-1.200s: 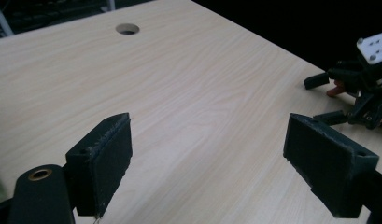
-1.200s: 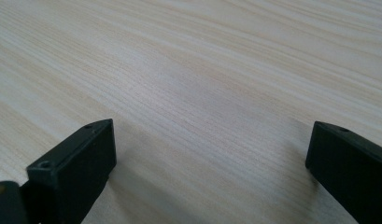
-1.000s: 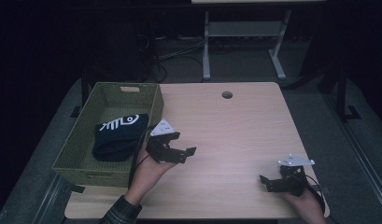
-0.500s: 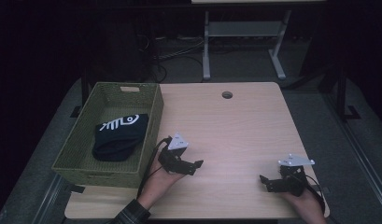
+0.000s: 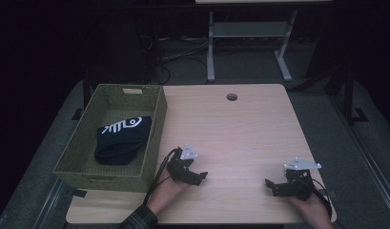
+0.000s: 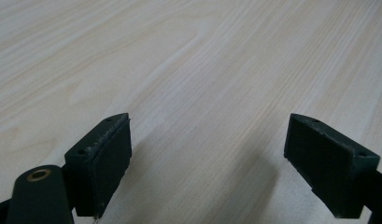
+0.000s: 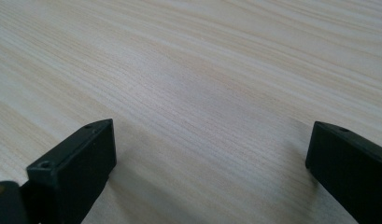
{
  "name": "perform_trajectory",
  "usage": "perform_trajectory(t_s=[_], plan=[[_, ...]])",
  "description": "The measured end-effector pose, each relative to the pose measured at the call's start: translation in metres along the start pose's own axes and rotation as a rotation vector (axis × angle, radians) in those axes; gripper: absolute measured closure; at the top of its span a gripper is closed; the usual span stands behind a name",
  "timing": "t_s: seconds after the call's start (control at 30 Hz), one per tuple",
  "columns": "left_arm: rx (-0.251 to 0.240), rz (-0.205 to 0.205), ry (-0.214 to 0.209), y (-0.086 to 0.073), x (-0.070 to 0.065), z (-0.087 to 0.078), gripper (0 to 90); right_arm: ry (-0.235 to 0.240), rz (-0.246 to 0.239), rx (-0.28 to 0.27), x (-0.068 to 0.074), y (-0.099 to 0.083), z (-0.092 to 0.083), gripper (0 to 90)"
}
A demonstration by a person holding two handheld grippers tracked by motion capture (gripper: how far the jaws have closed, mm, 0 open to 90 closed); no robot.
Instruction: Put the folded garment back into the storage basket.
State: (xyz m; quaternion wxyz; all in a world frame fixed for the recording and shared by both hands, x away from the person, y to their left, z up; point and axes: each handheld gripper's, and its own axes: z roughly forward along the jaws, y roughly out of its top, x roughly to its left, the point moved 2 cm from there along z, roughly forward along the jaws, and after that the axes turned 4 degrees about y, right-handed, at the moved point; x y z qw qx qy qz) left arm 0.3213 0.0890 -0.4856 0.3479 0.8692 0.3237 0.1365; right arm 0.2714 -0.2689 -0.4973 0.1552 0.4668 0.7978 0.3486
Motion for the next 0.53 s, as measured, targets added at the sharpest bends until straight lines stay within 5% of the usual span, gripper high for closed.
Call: perform_trajectory(t_s=[0.53], plan=[[-0.034, 0.027, 0.027, -0.0059, -0.0007, 0.0023, 13.4, 0.0, 0.0, 0.0, 0.0, 0.0, 0.0, 1.3]])
